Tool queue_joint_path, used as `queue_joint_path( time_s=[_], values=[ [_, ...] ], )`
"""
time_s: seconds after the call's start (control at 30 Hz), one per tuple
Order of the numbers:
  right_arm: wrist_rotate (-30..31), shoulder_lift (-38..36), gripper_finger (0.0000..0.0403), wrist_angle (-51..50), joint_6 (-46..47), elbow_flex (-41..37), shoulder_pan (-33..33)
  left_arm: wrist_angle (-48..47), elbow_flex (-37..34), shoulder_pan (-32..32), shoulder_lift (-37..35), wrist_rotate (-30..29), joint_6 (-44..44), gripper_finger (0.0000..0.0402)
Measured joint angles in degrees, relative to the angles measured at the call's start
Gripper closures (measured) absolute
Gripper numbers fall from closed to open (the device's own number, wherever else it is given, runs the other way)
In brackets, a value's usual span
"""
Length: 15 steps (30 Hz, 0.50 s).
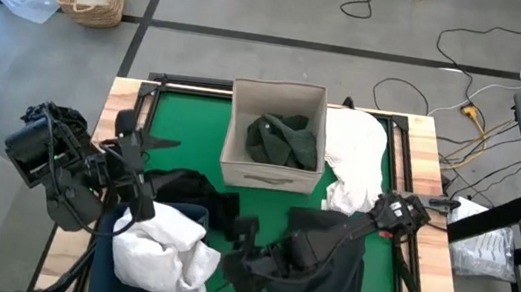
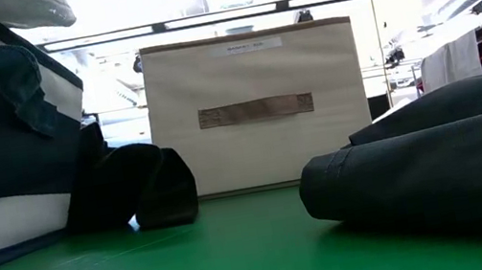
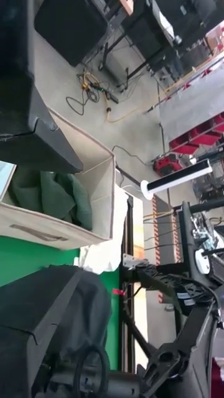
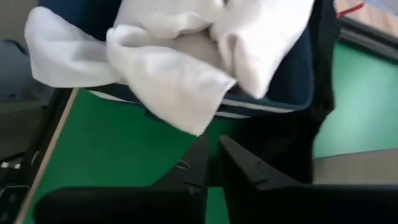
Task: Sort clothes
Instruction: Put the white cloth into the blue laundry bin
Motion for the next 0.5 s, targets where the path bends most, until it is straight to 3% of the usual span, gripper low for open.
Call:
queue_joint_path(
  time_s=[0.1, 0.5],
  values=[
    [0.03, 0.02, 0.039, 3.09, 2.98, -2.9, 0.4, -0.02, 0.0, 0.0, 0.0, 1.52, 0.02, 0.0168],
    [0.08, 0.13, 0.039, 21.14, 12.08, -15.72, -0.01, -0.01, 0.0, -0.02, 0.0, 7.18, 1.48, 0.0168]
  ],
)
